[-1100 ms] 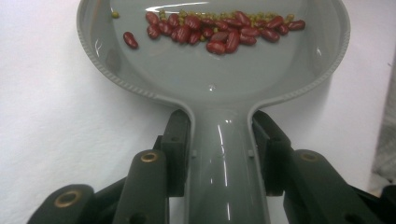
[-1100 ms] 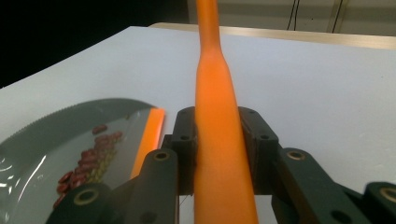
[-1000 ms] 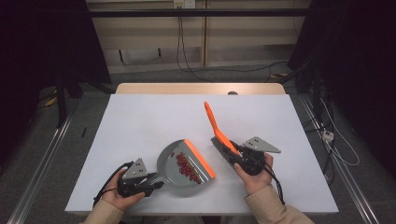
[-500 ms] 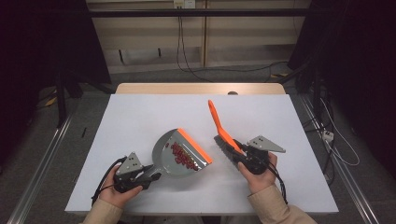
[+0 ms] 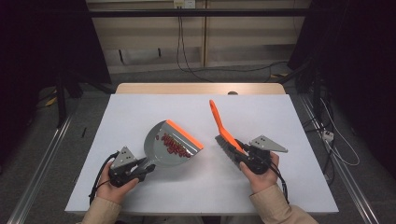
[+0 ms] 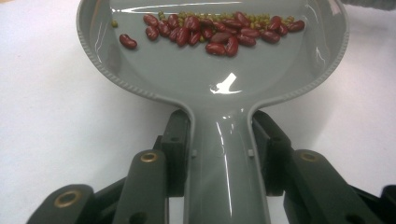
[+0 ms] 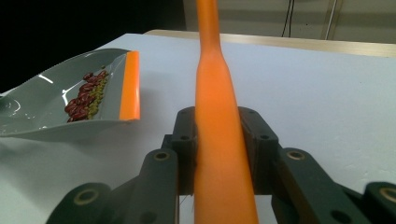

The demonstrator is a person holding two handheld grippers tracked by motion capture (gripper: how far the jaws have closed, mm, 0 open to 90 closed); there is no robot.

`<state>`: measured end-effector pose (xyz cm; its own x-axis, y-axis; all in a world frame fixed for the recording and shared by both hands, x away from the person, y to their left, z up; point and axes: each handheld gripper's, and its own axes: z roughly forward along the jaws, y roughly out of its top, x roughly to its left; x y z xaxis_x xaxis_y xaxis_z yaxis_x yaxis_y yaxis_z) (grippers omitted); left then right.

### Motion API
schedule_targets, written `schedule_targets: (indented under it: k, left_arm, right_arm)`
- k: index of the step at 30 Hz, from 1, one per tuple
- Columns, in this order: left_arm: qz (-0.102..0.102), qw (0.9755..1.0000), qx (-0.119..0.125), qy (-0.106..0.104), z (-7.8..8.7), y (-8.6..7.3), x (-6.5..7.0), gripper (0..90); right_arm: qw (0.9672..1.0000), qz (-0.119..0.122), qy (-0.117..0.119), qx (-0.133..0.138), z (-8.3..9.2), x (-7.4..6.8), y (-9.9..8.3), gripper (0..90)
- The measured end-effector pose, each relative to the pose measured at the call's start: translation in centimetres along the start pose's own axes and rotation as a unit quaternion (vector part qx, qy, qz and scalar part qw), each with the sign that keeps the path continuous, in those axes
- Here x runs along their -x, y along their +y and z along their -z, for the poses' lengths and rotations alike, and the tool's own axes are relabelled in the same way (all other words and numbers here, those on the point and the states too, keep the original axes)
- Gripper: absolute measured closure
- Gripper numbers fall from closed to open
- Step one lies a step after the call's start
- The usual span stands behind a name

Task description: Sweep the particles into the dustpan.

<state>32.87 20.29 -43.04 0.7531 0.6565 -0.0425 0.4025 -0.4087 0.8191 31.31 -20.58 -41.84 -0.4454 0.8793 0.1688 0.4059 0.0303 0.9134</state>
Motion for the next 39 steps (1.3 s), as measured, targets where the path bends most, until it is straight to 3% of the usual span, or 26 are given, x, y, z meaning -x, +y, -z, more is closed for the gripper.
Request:
schedule_targets:
  k: [7,11,17,28,39]
  left_arm:
    - [0.02,0.9996,0.006,0.019,0.0,0.0,-0.6,63.0]
    - [0.021,0.9991,0.004,0.035,0.0,0.0,-1.1,63.1]
    - [0.041,0.9973,0.014,0.059,0.0,-0.2,-1.8,63.0]
    - [0.062,0.9934,0.003,0.097,-0.6,-0.4,-2.8,63.0]
    - [0.074,0.9902,-0.012,0.118,-1.0,-0.5,-3.4,62.9]
  right_arm:
    - [1.0,0.0,0.001,0.002,0.1,0.1,0.0,70.7]
    - [1.0,-0.001,0.0,0.005,0.2,0.2,0.0,70.7]
    - [1.0,-0.001,0.0,0.005,0.2,0.2,0.0,70.7]
    - [1.0,0.0,-0.001,0.006,0.2,0.2,-0.1,70.8]
    - [1.0,-0.002,0.004,0.005,0.1,0.2,-0.2,70.8]
